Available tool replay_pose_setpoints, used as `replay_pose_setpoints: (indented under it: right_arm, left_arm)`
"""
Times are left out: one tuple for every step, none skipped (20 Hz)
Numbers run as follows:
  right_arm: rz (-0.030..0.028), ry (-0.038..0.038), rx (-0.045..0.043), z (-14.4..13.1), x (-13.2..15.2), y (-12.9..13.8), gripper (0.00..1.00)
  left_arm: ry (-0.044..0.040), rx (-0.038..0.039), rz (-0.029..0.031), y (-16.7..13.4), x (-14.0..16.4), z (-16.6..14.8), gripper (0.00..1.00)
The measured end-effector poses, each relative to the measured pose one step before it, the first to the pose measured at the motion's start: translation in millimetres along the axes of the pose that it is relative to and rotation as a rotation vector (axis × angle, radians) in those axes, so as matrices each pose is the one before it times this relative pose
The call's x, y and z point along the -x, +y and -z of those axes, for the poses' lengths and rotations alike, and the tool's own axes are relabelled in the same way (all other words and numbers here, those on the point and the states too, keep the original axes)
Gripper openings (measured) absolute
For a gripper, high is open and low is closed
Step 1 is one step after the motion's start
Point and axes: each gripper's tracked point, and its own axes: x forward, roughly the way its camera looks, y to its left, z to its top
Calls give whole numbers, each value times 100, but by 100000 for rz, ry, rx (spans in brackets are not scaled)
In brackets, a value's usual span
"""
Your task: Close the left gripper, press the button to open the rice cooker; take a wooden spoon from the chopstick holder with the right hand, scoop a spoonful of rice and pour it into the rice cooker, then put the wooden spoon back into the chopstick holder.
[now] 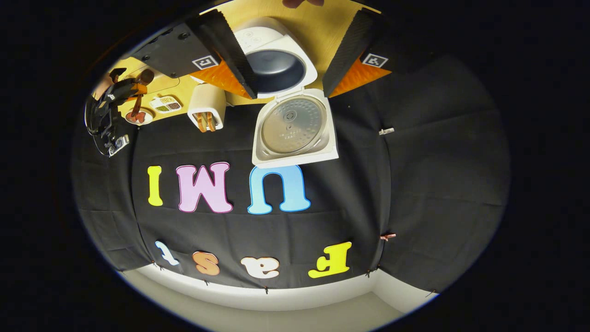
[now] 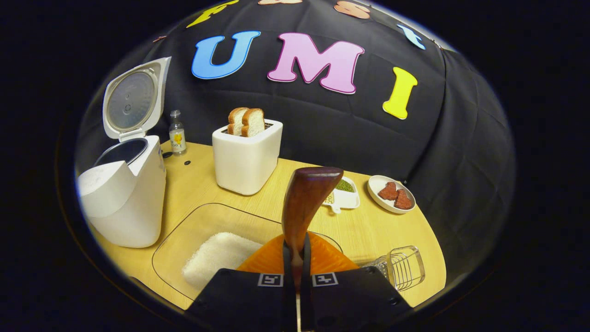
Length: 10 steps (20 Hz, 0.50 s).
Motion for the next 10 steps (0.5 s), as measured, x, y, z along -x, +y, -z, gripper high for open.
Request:
replay_pose_setpoints:
  right_arm:
    - [-651,1459,-2224,354,-88,866,8]
    - [-864,1902,-4250,345,-33,834,8]
    - [-556,1379,-5061,250,16,650,8]
    - [-69,873,-5293,245,-47,384,8]
    - [-726,870,-5961,163,-42,569,8]
    - [-2124,338,-6516,98,23,706,8]
    - [-2530,1431,-6734,319,-111,489,8]
    - [-2428,968,-7252,142,-242,348,8]
    - [-1508,1532,-7071,80,38,-307,8]
    - [-411,556,-7063,-149,-2,-715,8]
  left_arm:
    - [239,275,-134,204,-58,146,97]
    - [275,211,-169,205,-138,154,97]
    - [285,246,-500,284,-93,203,97]
    - [271,419,-398,191,-24,30,97]
    - [72,545,-320,148,-55,69,97]
    - [-60,341,-216,84,31,103,97]
    - [-14,4,-200,193,-41,35,97]
    - [-89,-125,-201,51,-31,28,97]
    - [-294,-23,-177,67,-38,-114,97]
    - [-363,20,-141,60,-9,-123,97]
